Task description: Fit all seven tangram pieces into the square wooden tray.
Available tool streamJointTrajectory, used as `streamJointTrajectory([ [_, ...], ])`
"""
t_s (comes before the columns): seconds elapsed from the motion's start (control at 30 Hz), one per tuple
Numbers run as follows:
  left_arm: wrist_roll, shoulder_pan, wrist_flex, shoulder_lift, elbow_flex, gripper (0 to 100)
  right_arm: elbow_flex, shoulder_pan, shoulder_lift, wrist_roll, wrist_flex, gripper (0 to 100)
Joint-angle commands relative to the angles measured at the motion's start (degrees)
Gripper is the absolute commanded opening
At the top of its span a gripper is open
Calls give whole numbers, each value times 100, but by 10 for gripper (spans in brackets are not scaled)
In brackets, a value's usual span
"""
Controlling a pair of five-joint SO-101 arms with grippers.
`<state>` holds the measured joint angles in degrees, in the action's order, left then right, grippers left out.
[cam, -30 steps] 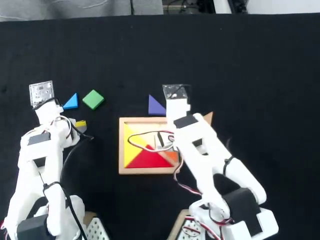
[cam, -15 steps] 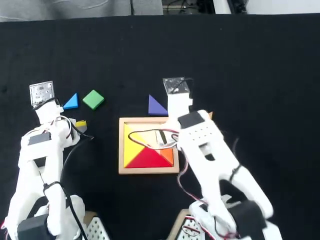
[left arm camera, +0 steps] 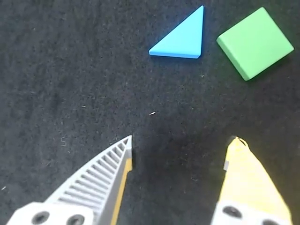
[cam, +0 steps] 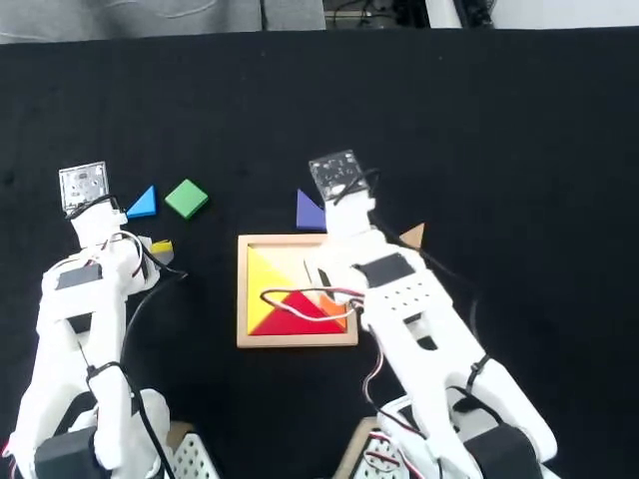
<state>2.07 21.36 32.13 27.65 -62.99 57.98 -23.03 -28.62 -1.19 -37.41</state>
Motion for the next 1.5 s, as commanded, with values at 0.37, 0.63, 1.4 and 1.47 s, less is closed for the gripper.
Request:
streamJointTrajectory([
  [0.37,0,-127,-105,-26,13,310,-813,-132,1763,352,387,11],
  [0.63,0,-127,-105,-26,13,310,-989,273,1877,352,-105,11],
  [1.4,0,-101,-105,-18,13,310,-523,-290,1393,879,-519,11],
  [1.47,0,-92,-105,-18,13,310,-602,-299,1411,914,-791,11],
])
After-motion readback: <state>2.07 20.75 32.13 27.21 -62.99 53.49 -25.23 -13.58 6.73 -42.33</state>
